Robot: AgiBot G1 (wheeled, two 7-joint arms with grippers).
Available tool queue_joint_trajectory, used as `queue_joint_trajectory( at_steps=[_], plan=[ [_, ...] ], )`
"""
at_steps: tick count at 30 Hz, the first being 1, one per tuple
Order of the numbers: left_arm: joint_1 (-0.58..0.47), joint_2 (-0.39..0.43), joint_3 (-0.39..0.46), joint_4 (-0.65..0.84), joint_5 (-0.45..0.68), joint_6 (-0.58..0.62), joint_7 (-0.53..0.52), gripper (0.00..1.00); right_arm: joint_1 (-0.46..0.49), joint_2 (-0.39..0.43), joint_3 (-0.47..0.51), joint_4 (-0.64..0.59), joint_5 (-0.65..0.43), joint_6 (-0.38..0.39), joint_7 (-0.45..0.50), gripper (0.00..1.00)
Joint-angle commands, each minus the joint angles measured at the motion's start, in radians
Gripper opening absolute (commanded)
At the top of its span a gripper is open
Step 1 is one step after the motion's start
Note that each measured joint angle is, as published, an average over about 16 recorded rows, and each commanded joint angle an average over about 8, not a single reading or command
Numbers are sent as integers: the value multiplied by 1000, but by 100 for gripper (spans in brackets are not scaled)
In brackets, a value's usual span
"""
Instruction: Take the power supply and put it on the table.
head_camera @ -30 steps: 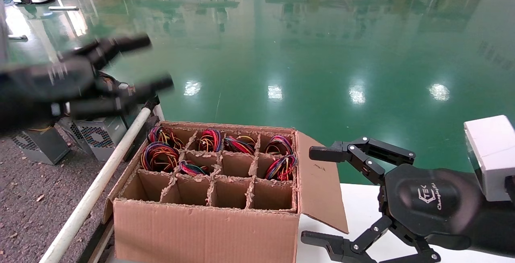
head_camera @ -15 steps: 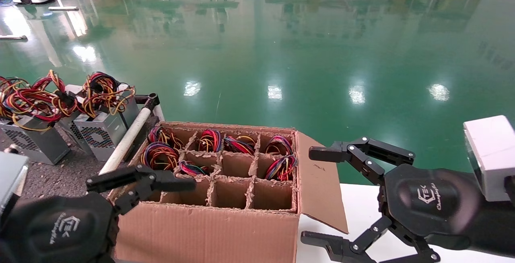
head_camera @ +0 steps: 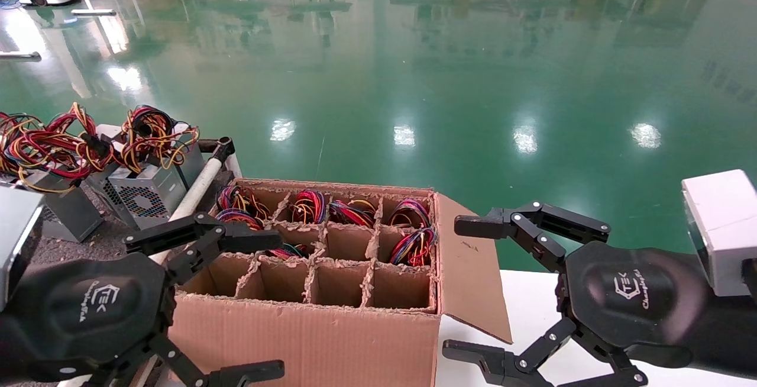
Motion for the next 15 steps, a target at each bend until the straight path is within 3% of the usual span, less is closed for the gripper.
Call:
queue_joint_trajectory(
  at_steps=[1,15],
  plan=[
    [-3,1,0,3,1,-3,0,100,0,0,0,0,0,0,0,100],
    [-10,4,0,13,4,-10,1,100,0,0,0,0,0,0,0,100]
  ],
)
